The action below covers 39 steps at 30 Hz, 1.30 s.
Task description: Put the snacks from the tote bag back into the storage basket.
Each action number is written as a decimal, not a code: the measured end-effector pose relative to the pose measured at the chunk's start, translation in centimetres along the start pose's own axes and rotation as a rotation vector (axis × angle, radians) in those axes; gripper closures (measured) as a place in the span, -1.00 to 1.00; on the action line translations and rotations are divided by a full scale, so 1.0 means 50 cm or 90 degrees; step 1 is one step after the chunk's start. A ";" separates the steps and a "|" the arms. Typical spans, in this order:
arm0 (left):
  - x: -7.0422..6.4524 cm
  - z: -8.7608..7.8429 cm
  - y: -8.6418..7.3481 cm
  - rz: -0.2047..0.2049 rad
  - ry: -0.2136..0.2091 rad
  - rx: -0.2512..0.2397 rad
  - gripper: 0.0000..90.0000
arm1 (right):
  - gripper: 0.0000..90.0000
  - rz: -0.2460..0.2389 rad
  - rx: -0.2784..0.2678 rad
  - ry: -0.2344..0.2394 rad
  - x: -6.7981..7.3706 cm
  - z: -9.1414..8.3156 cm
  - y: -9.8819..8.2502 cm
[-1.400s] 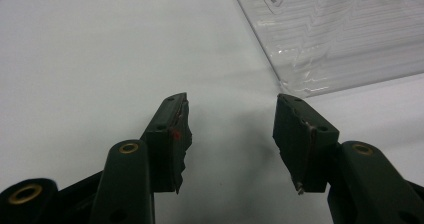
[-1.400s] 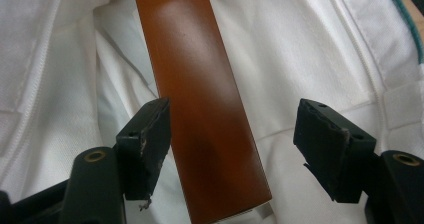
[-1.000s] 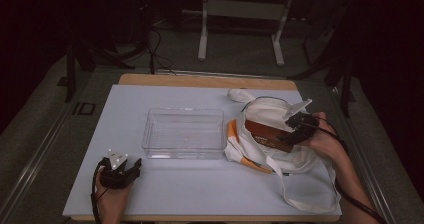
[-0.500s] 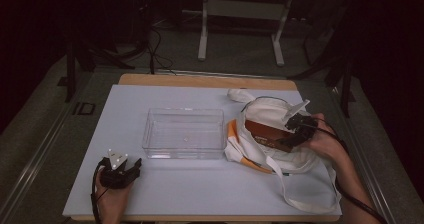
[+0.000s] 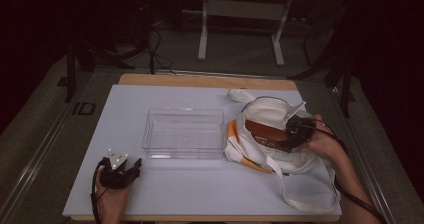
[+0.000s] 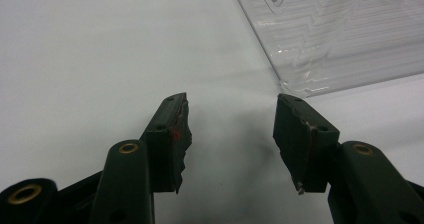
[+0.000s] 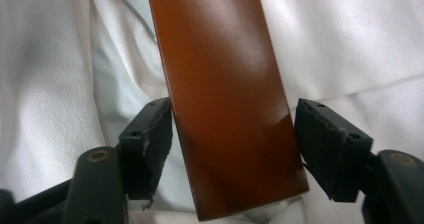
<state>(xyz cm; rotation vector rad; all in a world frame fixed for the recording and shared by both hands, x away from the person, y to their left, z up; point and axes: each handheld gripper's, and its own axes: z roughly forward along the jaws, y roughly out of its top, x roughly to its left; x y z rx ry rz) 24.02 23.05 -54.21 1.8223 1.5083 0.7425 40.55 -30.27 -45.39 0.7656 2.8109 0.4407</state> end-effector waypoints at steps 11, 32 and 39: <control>0.000 0.000 0.000 0.000 0.000 -0.001 0.07 | -0.12 -0.007 0.020 0.010 0.011 -0.007 0.002; 0.000 0.000 0.000 0.000 -0.001 0.000 0.07 | -0.15 -0.036 0.132 0.044 0.002 0.033 0.023; 0.000 0.000 0.000 0.000 -0.002 -0.001 0.07 | -0.13 -0.028 0.156 0.060 -0.004 0.047 0.029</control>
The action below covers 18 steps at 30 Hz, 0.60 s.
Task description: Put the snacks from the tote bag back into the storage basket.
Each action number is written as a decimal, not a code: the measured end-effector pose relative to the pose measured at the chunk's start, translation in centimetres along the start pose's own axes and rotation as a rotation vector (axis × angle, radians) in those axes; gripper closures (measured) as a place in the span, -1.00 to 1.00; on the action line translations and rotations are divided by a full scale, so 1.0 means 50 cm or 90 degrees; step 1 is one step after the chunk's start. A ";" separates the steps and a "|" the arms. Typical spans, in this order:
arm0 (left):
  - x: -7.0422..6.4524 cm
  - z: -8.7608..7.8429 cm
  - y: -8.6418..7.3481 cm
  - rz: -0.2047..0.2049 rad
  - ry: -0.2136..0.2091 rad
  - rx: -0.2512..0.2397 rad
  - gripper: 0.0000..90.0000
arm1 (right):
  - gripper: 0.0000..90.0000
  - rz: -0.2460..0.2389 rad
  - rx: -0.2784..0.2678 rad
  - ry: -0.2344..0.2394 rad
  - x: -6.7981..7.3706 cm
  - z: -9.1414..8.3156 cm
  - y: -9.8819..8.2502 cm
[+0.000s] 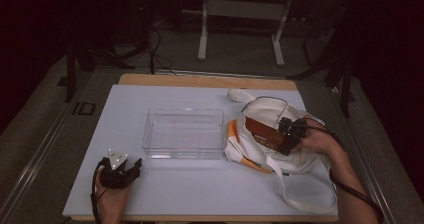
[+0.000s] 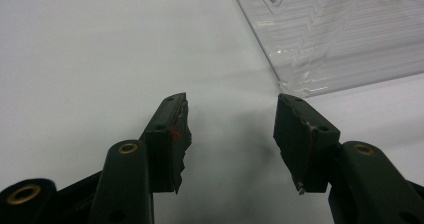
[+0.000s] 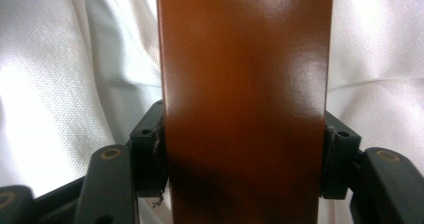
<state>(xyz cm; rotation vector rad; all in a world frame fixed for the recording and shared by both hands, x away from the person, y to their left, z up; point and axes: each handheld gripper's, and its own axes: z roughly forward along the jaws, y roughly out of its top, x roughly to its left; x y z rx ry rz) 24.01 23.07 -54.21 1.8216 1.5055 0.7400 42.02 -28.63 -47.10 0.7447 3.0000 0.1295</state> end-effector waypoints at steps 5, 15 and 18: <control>0.000 0.000 0.000 0.000 0.000 0.000 0.07 | -0.11 -0.006 0.018 0.006 -0.004 0.008 0.008; 0.001 0.000 0.000 0.000 -0.001 0.000 0.07 | -0.11 0.004 0.033 0.026 -0.013 0.028 0.013; 0.000 0.000 0.000 -0.001 -0.001 -0.001 0.07 | -0.09 0.003 0.034 0.029 -0.014 0.029 0.012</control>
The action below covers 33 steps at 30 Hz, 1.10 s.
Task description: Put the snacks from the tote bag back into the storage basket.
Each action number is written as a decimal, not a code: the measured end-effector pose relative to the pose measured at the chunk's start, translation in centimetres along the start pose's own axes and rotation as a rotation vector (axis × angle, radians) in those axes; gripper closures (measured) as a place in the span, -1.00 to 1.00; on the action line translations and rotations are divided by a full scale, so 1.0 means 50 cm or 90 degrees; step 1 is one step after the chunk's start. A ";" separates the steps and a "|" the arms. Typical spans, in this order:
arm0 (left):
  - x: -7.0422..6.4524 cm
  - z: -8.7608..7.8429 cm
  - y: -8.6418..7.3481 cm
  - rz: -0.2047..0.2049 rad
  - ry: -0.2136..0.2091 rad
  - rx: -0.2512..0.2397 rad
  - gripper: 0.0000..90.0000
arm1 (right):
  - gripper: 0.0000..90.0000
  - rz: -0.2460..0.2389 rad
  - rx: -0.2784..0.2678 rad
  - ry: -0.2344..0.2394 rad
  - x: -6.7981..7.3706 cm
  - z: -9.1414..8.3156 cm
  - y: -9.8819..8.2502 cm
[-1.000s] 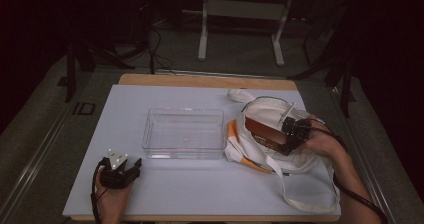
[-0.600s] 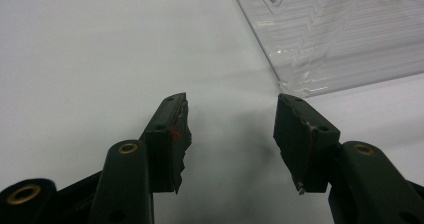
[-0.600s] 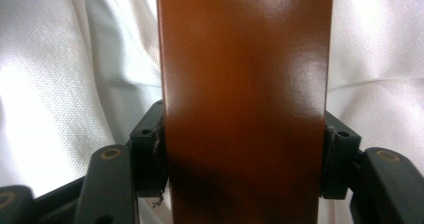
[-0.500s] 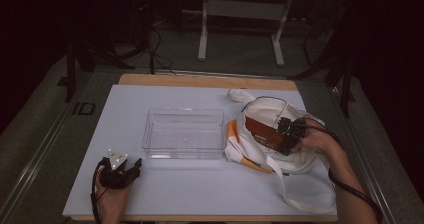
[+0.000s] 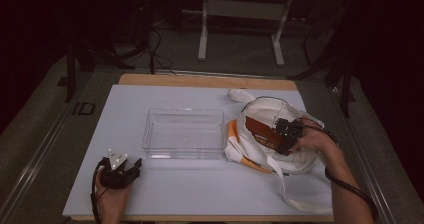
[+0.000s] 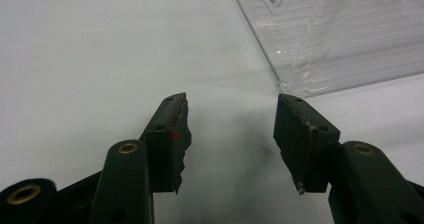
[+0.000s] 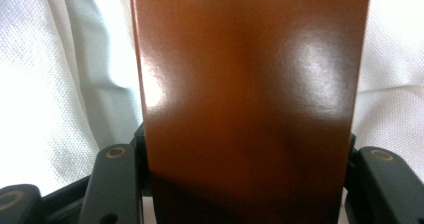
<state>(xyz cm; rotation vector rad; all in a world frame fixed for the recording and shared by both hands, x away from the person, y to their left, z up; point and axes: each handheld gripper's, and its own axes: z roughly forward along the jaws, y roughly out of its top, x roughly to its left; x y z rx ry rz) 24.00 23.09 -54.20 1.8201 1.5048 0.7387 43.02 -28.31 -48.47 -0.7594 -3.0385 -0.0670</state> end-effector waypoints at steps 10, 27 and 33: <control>0.000 0.000 0.000 -0.001 0.001 -0.001 0.07 | -0.06 -0.005 0.002 0.009 -0.003 0.003 -0.003; 0.000 0.000 0.000 0.000 0.000 0.000 0.06 | -0.05 -0.011 -0.003 0.008 -0.003 0.008 -0.003; 0.000 0.000 0.000 -0.002 0.000 -0.001 0.06 | -0.04 -0.026 -0.010 -0.001 0.000 0.003 -0.005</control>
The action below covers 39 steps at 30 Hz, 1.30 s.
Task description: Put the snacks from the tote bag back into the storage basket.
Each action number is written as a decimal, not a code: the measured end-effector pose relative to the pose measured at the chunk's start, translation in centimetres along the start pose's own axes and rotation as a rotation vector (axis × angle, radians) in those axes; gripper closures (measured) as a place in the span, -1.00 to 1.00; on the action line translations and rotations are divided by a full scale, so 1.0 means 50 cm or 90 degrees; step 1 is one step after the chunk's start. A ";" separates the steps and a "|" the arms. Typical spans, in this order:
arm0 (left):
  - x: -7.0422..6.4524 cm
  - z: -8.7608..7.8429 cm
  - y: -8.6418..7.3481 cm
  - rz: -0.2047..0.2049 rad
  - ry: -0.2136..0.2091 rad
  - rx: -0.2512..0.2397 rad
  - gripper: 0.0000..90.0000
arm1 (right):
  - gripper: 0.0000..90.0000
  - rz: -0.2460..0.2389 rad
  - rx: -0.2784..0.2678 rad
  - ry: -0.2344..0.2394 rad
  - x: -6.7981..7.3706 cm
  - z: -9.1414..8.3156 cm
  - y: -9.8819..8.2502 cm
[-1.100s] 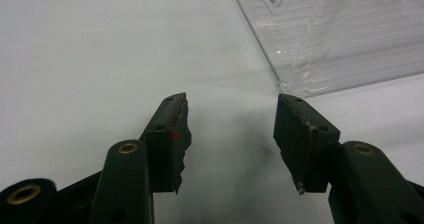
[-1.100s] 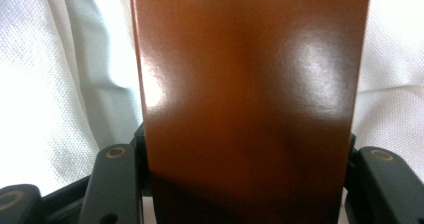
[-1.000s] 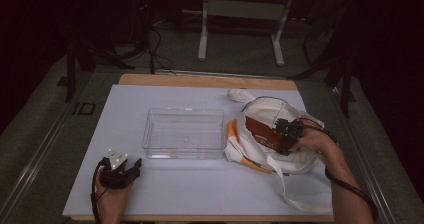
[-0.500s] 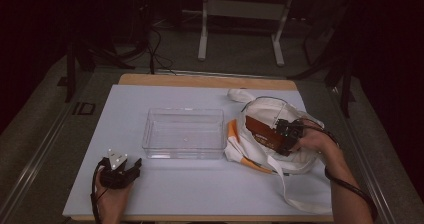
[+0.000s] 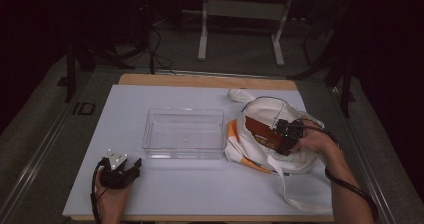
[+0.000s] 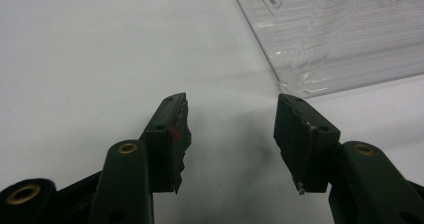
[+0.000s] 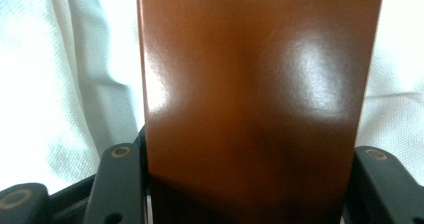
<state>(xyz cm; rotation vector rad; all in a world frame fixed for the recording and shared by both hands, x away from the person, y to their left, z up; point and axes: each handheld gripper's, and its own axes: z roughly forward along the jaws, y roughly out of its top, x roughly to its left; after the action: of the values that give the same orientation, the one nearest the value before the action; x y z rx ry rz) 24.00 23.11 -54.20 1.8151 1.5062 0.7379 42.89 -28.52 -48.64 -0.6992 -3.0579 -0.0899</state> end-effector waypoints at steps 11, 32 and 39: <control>0.000 0.000 0.000 -0.001 0.000 -0.001 0.06 | -0.04 -0.025 0.011 0.011 0.009 -0.012 0.001; 0.000 0.000 0.000 0.000 0.000 -0.001 0.06 | -0.04 -0.036 -0.008 0.011 0.014 -0.072 -0.023; 0.000 0.000 0.000 0.000 0.001 0.000 0.06 | -0.04 -0.050 -0.010 0.006 0.017 -0.085 -0.027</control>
<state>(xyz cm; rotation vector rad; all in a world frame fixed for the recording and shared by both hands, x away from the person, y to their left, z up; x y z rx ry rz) 23.99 23.12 -54.19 1.8146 1.5065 0.7394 41.48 -29.60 -44.45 -0.5786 -3.0779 -0.1180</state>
